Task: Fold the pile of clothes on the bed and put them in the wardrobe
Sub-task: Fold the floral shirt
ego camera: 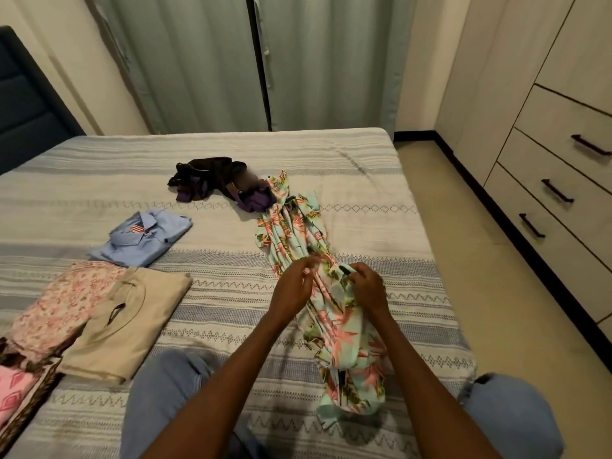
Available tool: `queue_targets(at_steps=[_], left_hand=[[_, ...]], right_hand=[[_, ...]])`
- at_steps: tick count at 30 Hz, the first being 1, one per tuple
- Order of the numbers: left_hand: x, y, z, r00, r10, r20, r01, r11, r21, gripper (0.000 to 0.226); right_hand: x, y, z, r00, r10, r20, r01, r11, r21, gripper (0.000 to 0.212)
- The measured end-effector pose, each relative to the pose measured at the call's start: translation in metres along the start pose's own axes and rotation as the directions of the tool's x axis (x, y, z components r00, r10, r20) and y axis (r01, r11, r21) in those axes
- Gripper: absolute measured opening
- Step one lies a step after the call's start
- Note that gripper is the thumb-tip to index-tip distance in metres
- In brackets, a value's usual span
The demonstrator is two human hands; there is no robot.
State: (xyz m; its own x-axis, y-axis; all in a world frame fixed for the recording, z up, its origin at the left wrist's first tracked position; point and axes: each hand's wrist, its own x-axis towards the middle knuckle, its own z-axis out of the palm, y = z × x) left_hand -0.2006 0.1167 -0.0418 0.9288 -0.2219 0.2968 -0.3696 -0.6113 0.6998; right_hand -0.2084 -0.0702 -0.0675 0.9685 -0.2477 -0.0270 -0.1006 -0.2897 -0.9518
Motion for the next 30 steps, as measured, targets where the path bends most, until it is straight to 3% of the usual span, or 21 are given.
queue_targets(at_steps=[2,4,8,12,16,18,20,22,28,30], left_hand=[[0.032,0.006,-0.001,0.986,0.116,0.116,-0.132,0.981,0.142,0.055],[0.064,0.02,0.0,0.955,0.184,0.233,-0.25,0.922,0.295,0.068],[0.108,0.053,0.011,0.867,0.178,0.466,-0.39,0.824,0.411,0.039],[0.12,0.066,0.018,0.838,0.128,0.53,-0.389,0.822,0.416,0.039],[0.117,0.072,0.022,0.724,0.117,0.68,-0.476,0.797,0.371,0.066],[0.111,0.076,0.024,0.701,0.143,0.699,-0.468,0.831,0.3,0.08],[0.106,0.085,0.024,0.716,0.162,0.679,-0.334,0.934,0.128,0.073],[0.104,0.097,0.021,0.757,0.177,0.628,-0.225,0.974,-0.003,0.054],[0.12,0.13,0.0,0.838,0.205,0.507,-0.153,0.978,-0.143,0.029],[0.129,0.136,-0.01,0.859,0.214,0.465,-0.195,0.977,-0.089,0.028]], right_hand=[[-0.003,-0.018,-0.018,0.996,-0.082,-0.04,0.086,0.991,0.102,0.015],[-0.003,-0.034,-0.039,0.977,-0.212,0.004,0.211,0.974,0.085,0.015],[-0.004,-0.057,-0.082,0.937,-0.335,0.103,0.338,0.941,-0.015,0.007],[-0.006,-0.065,-0.123,0.9,-0.423,0.104,0.435,0.858,-0.274,0.015],[-0.007,-0.061,-0.156,0.799,-0.601,-0.007,0.482,0.647,-0.591,0.02],[-0.004,-0.055,-0.165,0.743,-0.664,-0.08,0.437,0.573,-0.693,0.024],[0.0,-0.051,-0.168,0.699,-0.694,-0.171,0.377,0.562,-0.736,0.023],[0.001,-0.055,-0.169,0.666,-0.697,-0.268,0.32,0.591,-0.741,0.02],[0.016,-0.095,-0.175,0.653,-0.652,-0.386,0.273,0.677,-0.683,0.019],[0.028,-0.114,-0.179,0.652,-0.658,-0.377,0.297,0.679,-0.671,0.021]])
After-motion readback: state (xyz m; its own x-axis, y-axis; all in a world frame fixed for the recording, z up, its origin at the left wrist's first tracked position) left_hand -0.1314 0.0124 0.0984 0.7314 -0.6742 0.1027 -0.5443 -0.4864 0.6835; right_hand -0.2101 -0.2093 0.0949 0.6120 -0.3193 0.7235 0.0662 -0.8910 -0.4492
